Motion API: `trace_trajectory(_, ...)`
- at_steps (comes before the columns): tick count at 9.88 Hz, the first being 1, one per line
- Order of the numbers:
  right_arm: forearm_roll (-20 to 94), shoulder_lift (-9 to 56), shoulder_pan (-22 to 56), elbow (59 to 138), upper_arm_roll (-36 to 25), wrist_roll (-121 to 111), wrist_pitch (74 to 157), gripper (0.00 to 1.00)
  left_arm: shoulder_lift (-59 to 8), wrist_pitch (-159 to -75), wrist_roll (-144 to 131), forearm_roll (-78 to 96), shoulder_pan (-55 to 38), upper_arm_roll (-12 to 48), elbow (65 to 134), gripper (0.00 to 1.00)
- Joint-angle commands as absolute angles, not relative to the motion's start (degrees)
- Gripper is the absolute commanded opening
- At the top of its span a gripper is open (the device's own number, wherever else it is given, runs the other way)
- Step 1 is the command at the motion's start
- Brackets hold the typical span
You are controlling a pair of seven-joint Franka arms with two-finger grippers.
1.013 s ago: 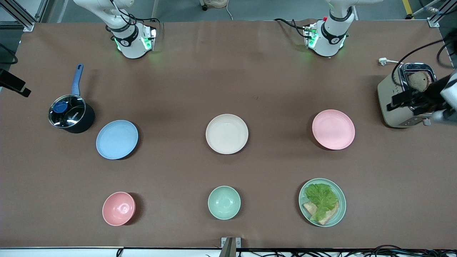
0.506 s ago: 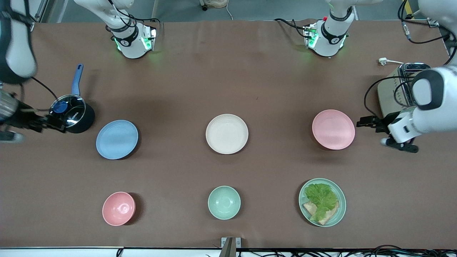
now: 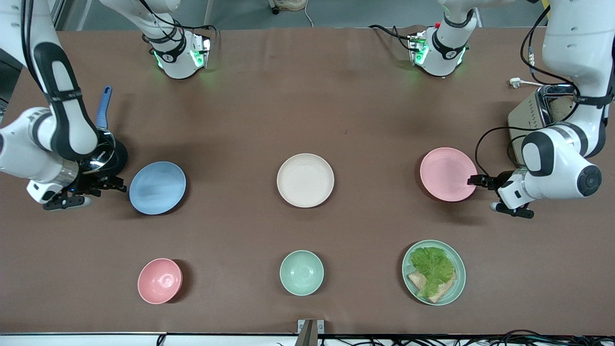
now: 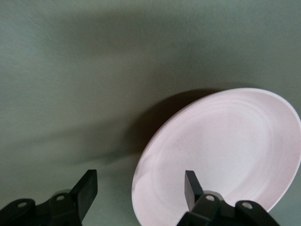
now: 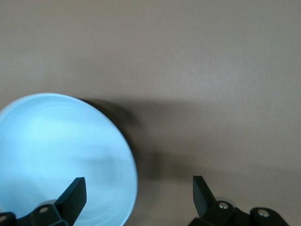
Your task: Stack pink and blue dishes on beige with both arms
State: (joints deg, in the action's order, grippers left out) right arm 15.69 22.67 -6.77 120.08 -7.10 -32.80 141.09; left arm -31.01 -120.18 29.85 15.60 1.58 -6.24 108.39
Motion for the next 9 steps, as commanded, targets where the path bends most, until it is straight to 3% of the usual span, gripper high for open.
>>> trace_trajectory(1, 18.89, 23.63, -7.12, 122.95, -6.42, -35.33, 144.14, 0.96, -32.78, -121.73, 34.7, 21.15, 2.11, -6.68, 110.73, 0.63)
trace_trajectory(3, 22.22, 23.9, -6.68, 124.62, -6.07, -35.6, 144.14, 0.82, -32.79, -121.64, 35.33, 21.44, 2.54, -6.68, 111.01, 0.22)
trace_trajectory(4, 23.8, 23.99, -6.59, 124.89, -5.98, -35.6, 144.14, 0.71, -32.0, -121.21, 35.33, 21.45, 3.24, -6.42, 110.83, 0.06)
trace_trajectory(5, 24.86, 24.08, -6.42, 124.81, -5.98, -35.68, 143.71, 0.5, -31.04, -120.85, 35.42, 21.45, 3.25, -6.24, 110.92, 0.0)
trace_trajectory(7, 25.92, 24.08, -6.5, 124.37, -6.06, -35.42, 143.35, 0.03, -27.18, -117.8, 35.07, 21.45, 3.16, -5.8, 110.74, 0.0)
trace_trajectory(9, 26.37, 24.7, -6.59, 120.96, -6.15, -35.34, 138.29, 0.01, -20.51, -111.12, 33.93, 21.53, 3.25, -3.44, 110.39, 0.0)
